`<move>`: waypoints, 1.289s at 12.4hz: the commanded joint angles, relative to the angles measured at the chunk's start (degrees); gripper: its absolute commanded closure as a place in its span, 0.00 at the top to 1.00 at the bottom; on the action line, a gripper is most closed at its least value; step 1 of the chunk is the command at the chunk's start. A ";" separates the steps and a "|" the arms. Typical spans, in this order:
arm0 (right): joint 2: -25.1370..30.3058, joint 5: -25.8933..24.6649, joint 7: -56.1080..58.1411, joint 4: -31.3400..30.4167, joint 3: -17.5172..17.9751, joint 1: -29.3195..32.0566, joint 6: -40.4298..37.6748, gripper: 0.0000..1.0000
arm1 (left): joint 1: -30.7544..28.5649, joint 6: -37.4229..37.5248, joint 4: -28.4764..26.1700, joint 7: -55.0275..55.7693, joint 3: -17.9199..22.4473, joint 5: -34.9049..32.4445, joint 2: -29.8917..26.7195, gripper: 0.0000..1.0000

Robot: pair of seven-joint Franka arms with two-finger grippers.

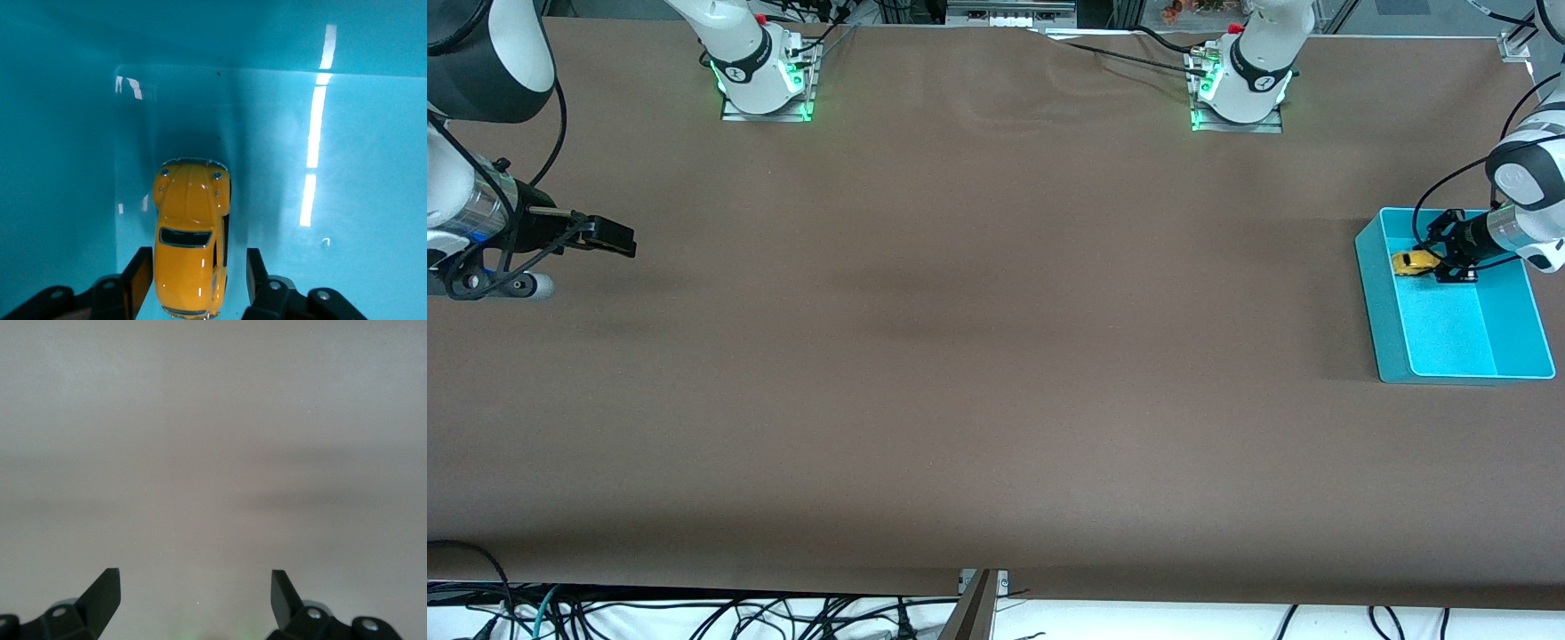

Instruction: Wind and store yellow beetle car

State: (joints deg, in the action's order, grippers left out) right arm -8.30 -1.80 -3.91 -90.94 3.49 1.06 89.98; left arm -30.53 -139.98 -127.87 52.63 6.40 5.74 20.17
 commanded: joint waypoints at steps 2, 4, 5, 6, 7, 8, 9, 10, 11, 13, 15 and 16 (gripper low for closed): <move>-0.14 -0.57 -0.57 0.67 -0.06 -0.27 -0.07 1.00 | 0.91 11.69 7.06 -1.21 -0.60 0.76 -4.95 1.00; -0.22 -0.57 -0.57 0.67 -0.06 -0.27 -0.07 1.00 | 3.97 23.56 18.39 -1.21 -0.87 0.50 -6.36 1.00; -0.40 -0.57 -0.57 0.76 -0.06 -0.27 -0.07 1.00 | 5.99 24.31 21.14 -1.13 -0.87 -0.28 -7.76 1.00; -0.40 -0.48 -0.57 1.20 -0.06 -0.27 -0.07 1.00 | 7.93 24.23 22.21 -1.56 -0.87 -1.34 -10.30 1.00; -0.83 -0.48 -0.49 1.63 -0.06 -0.27 -0.16 1.00 | 10.21 24.40 23.96 -1.48 -0.87 -2.22 -11.98 1.00; -0.93 -0.48 -0.57 2.16 -0.15 -0.27 -0.16 1.00 | 11.88 25.45 24.85 -1.74 -0.95 -2.23 -14.08 1.00; -1.01 -0.40 -0.49 2.25 -0.15 -0.27 -0.16 1.00 | 12.94 25.81 25.03 -4.00 -1.04 -2.23 -16.10 1.00; -1.19 -0.48 -0.40 2.25 -0.15 -0.27 -0.16 1.00 | 14.26 25.90 25.12 -9.77 -1.04 -2.05 -18.13 1.00; -1.19 -0.40 -0.40 2.25 -0.15 -0.27 -0.16 1.00 | 15.06 26.07 25.29 -14.26 -1.22 -2.14 -19.80 1.00; -1.19 -0.40 -0.49 2.25 -0.15 -0.27 -0.16 1.00 | 15.94 30.87 27.04 -23.48 -4.36 -3.18 -22.79 1.00; -1.19 -0.48 -0.40 2.25 -0.15 -0.27 -0.16 1.00 | 15.86 40.71 33.53 -34.92 -9.72 -6.35 -22.98 1.00; -1.19 -0.48 -0.40 2.25 -0.15 -0.27 -0.16 1.00 | 15.94 41.45 34.43 -37.31 -11.40 -6.10 -22.98 1.00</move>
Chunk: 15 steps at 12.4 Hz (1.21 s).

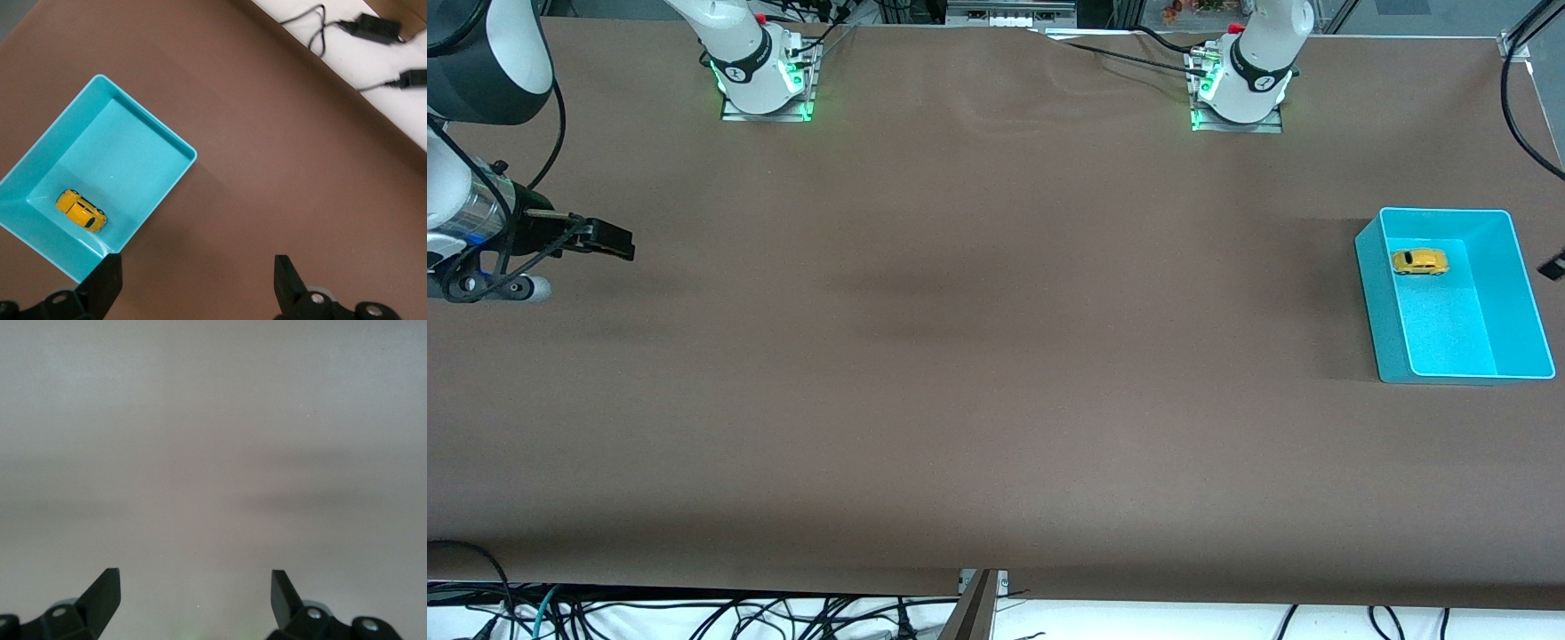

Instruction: Wind and store yellow beetle car

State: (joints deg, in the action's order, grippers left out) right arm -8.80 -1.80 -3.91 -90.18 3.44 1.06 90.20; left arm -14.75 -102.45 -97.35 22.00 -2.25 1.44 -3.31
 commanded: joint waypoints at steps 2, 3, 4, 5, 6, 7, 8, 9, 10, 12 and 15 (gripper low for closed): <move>-0.69 -0.48 -0.40 1.50 -0.10 -0.27 -0.38 1.00 | 0.25 4.19 4.88 -3.83 -7.66 1.53 0.23 1.00; -0.69 -0.48 -0.40 1.50 -0.10 -0.27 -0.38 1.00 | 0.51 4.37 4.89 -2.15 -9.51 2.59 0.23 1.00; -0.69 -0.48 -0.40 1.50 -0.10 -0.27 -0.38 1.00 | 1.99 4.98 4.89 -2.22 -9.88 2.60 0.23 1.00; -0.69 -0.48 -0.40 1.50 -0.10 -0.27 -0.38 1.00 | 3.57 5.33 4.89 -2.31 -9.54 2.34 0.15 1.00; -0.69 -0.48 -0.31 1.50 -0.10 -0.27 -0.38 1.00 | 4.37 6.29 4.89 -2.49 -9.44 1.99 0.23 1.00; -0.69 -0.48 -0.31 1.50 -0.10 -0.27 -0.38 1.00 | 4.47 7.35 4.89 -2.58 -9.44 1.99 0.32 1.00; -0.69 -0.48 -0.31 1.50 -0.10 -0.27 -0.38 1.00 | 4.47 7.88 4.98 -3.27 -9.44 1.99 0.32 1.00; -0.69 -0.48 -0.31 1.50 -0.10 -0.27 -0.38 1.00 | 4.47 8.84 4.98 -6.15 -9.36 1.99 0.32 1.00; -0.69 -0.48 -0.31 1.50 -0.10 -0.27 -0.38 1.00 | 4.47 10.33 5.15 -9.23 -9.18 1.73 0.32 1.00; -0.69 -0.48 -0.40 1.50 -0.10 -0.27 -0.38 1.00 | 4.47 11.13 5.24 -10.13 -8.74 1.03 0.32 1.00; -0.69 -0.48 -0.31 1.50 -0.10 -0.27 -0.38 1.00 | 4.91 14.29 6.03 -11.80 -8.92 -2.49 0.23 1.00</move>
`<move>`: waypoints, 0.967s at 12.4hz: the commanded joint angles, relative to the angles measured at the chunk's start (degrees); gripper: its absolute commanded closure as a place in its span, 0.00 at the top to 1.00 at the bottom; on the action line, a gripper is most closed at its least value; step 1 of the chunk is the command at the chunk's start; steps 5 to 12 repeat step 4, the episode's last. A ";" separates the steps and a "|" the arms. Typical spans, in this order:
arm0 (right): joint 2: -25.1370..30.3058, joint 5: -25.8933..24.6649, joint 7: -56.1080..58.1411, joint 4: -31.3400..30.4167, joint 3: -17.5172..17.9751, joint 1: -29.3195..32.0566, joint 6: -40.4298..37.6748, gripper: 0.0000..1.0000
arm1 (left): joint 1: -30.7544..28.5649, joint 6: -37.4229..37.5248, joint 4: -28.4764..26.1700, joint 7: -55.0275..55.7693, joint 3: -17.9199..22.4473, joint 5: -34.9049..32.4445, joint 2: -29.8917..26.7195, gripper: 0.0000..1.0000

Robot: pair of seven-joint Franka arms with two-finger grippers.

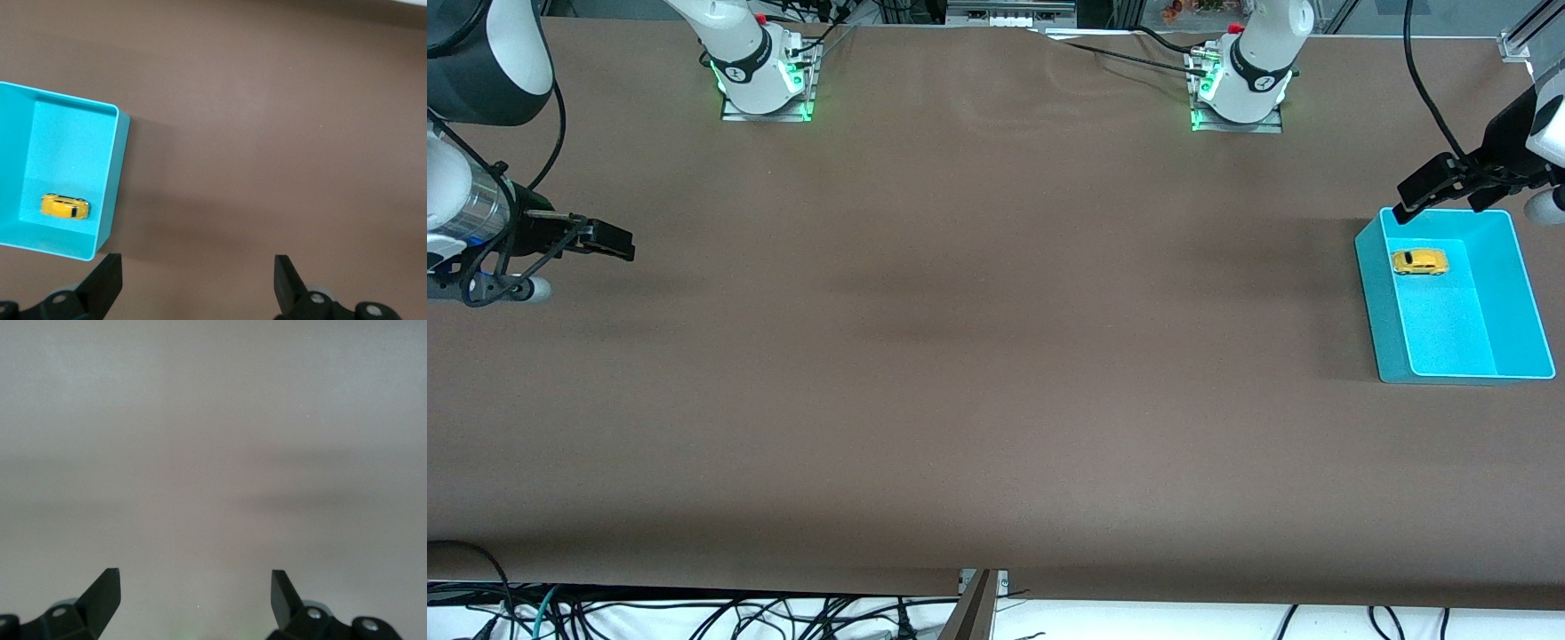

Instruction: Wind and store yellow beetle car

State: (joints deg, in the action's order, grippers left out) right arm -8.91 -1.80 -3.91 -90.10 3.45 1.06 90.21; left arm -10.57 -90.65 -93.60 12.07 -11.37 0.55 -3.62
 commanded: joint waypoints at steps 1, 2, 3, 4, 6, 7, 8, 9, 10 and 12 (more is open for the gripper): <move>-0.58 -0.48 -0.31 1.42 -0.11 -0.27 -0.48 1.00 | 0.73 2.85 2.46 -1.87 0.30 -1.60 0.55 1.00; -0.58 -0.48 -0.31 1.42 -0.11 -0.27 -0.39 1.00 | 0.81 2.94 2.46 -1.87 0.30 -1.60 0.55 1.00; -0.58 -0.48 -0.31 1.42 -0.11 -0.27 -0.48 1.00 | 0.82 2.94 2.46 -1.87 0.30 -1.52 0.46 1.00; -0.58 -0.48 -0.31 1.42 -0.11 -0.27 -0.48 1.00 | 0.73 2.94 2.46 -1.87 0.30 -1.43 0.37 1.00; -0.58 -0.48 -0.31 1.42 -0.11 -0.27 -0.48 1.00 | 0.73 2.94 2.46 -1.87 0.30 -1.43 0.37 1.00; -0.58 -0.48 -0.31 1.42 -0.11 -0.27 -0.48 1.00 | 0.73 2.94 2.46 -1.87 0.30 -1.43 0.37 1.00; -0.58 -0.48 -0.31 1.42 -0.11 -0.27 -0.48 1.00 | 0.73 2.94 2.46 -1.87 0.30 -1.43 0.37 1.00; -0.58 -0.48 -0.31 1.42 -0.11 -0.27 -0.48 1.00 | 0.73 2.94 2.46 -1.87 0.30 -1.43 0.37 1.00; -0.58 -0.48 -0.31 1.42 -0.11 -0.27 -0.48 1.00 | 0.73 2.94 2.46 -1.87 0.30 -1.43 0.37 1.00; -0.58 -0.48 -0.31 1.42 -0.11 -0.27 -0.48 1.00 | 0.73 2.94 2.46 -1.87 0.30 -1.43 0.37 1.00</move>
